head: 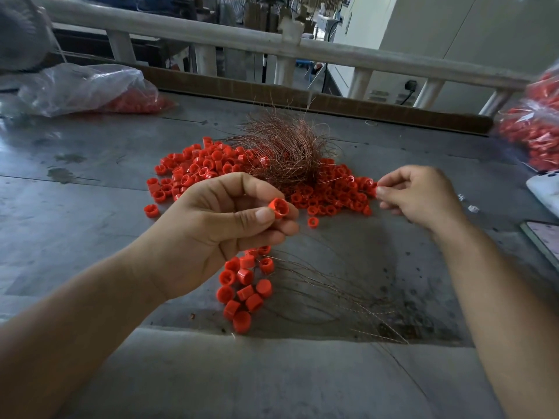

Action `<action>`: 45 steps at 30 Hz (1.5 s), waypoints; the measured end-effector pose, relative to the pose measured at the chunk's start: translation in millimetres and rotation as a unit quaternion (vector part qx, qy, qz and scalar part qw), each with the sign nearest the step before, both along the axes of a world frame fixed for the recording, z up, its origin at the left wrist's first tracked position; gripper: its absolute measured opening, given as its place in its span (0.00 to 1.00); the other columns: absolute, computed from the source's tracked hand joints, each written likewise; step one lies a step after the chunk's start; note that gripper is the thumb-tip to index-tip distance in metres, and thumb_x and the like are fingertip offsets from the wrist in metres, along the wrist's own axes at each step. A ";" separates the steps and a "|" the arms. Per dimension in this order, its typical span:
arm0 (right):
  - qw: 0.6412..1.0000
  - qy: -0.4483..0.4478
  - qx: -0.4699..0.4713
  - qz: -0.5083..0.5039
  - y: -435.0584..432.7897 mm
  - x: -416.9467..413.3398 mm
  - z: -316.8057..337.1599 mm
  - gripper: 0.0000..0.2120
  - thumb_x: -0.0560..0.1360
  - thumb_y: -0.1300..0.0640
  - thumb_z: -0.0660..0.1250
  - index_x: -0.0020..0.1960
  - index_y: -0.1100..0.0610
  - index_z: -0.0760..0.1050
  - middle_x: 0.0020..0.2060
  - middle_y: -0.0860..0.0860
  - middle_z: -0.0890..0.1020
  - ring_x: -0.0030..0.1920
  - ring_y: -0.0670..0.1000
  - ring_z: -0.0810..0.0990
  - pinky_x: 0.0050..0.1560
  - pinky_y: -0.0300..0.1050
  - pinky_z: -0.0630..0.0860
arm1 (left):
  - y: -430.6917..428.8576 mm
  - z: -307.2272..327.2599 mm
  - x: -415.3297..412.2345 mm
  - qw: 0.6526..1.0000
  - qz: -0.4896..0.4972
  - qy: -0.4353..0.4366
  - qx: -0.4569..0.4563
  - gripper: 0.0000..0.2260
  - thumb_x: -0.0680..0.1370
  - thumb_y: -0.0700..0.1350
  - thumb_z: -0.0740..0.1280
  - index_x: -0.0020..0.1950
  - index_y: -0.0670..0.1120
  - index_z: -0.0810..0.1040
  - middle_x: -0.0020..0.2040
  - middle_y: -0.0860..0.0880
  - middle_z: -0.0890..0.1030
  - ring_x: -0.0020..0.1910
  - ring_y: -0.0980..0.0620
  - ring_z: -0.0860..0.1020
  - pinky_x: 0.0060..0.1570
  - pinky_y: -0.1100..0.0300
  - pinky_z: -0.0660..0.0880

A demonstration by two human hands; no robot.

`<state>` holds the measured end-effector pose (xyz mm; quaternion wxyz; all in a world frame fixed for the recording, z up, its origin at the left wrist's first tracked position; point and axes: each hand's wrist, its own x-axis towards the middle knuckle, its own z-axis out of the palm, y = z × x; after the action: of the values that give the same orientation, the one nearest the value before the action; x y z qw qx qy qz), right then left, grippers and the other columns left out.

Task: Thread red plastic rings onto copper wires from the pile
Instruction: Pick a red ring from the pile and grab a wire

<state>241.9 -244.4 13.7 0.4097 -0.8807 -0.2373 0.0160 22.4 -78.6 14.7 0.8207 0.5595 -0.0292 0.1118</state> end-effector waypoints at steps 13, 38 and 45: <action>0.910 0.161 0.196 0.328 17.5 -91.7 26.1 0.07 0.61 0.59 0.68 0.40 0.56 0.77 0.31 0.50 0.81 0.33 0.46 0.81 0.34 0.35 0.76 | -4.2 0.2 1.3 0.998 0.037 0.042 0.039 0.08 0.65 0.35 0.67 0.38 0.45 0.83 0.39 0.44 0.84 0.39 0.50 0.83 0.36 0.65 0.78; 0.923 0.053 0.174 0.340 23.2 -101.7 15.9 0.09 0.63 0.54 0.70 0.43 0.48 0.78 0.37 0.46 0.83 0.39 0.44 0.81 0.43 0.35 0.77 | -7.4 1.0 3.5 0.990 0.095 0.065 0.079 0.07 0.62 0.38 0.68 0.36 0.45 0.84 0.36 0.44 0.84 0.36 0.50 0.83 0.35 0.65 0.79; 0.926 0.027 0.180 0.330 25.1 -107.4 10.1 0.11 0.64 0.64 0.73 0.42 0.51 0.79 0.35 0.45 0.83 0.38 0.44 0.82 0.41 0.35 0.78 | -9.2 1.3 3.8 0.986 0.113 0.073 0.094 0.09 0.57 0.41 0.70 0.36 0.45 0.84 0.34 0.44 0.83 0.34 0.50 0.83 0.35 0.64 0.79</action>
<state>134.5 -219.3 23.8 0.5391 -0.6630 -0.5025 0.1316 26.2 -87.8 16.0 0.7468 0.6402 0.0838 0.1596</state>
